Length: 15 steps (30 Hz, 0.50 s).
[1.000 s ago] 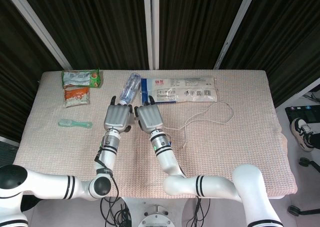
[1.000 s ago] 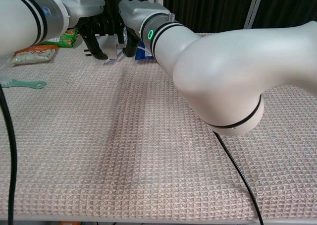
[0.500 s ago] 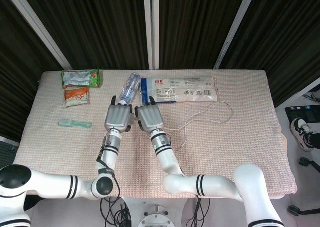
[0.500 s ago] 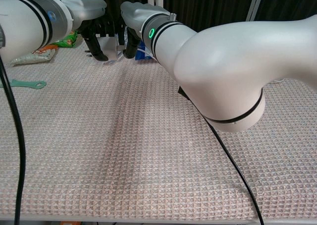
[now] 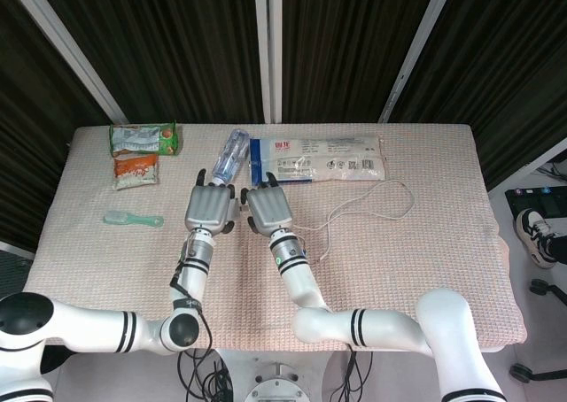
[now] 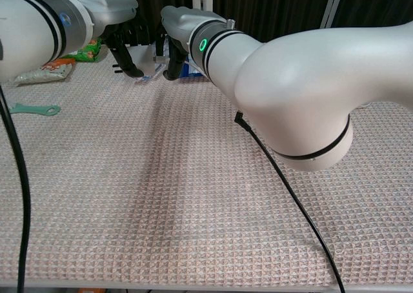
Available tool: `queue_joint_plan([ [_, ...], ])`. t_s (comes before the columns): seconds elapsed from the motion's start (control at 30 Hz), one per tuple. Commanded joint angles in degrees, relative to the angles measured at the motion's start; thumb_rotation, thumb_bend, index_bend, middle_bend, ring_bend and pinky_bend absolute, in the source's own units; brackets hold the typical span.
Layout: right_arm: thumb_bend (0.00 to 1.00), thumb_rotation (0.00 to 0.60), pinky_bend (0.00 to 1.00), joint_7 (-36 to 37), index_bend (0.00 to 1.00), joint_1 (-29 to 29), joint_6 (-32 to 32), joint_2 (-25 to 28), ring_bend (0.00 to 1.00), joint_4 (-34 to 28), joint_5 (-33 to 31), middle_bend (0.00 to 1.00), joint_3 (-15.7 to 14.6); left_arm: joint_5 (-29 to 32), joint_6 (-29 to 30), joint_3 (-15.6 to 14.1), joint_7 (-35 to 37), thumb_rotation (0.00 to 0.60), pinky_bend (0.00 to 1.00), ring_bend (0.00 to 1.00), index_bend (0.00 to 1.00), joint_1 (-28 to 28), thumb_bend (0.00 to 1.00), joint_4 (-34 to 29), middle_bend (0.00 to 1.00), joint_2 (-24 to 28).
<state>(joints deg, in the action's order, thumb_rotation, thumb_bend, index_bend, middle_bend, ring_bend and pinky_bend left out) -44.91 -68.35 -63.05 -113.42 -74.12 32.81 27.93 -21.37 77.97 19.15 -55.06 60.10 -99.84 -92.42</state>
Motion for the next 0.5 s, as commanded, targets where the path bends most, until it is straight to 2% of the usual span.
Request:
queue_joint_plan([
  [0.03,0.26,0.600,0.08,0.3,0.40,0.1,0.0,0.1,0.27,0.0,0.0,0.48,0.0,0.0,0.0,0.0,0.0,0.600,0.05,0.35,0.48,-0.1,0.23,-0.1,0.56,0.1],
  [0.2,0.26,0.600,0.08,1.1,0.39,0.5,-0.4,0.5,0.27,-0.1,0.5,0.47,0.0,-0.1,0.0,-0.1,0.0,0.600,0.05,0.35,0.48,-0.2,0.23,-0.1,0.56,0.2],
  [0.5,0.31,0.600,0.08,1.9,0.52,0.5,-0.6,0.2,0.27,0.4,1.0,0.48,-0.2,-0.2,0.1,-0.2,-0.1,0.600,0.05,0.35,0.48,-0.3,0.23,-0.3,0.56,0.3],
])
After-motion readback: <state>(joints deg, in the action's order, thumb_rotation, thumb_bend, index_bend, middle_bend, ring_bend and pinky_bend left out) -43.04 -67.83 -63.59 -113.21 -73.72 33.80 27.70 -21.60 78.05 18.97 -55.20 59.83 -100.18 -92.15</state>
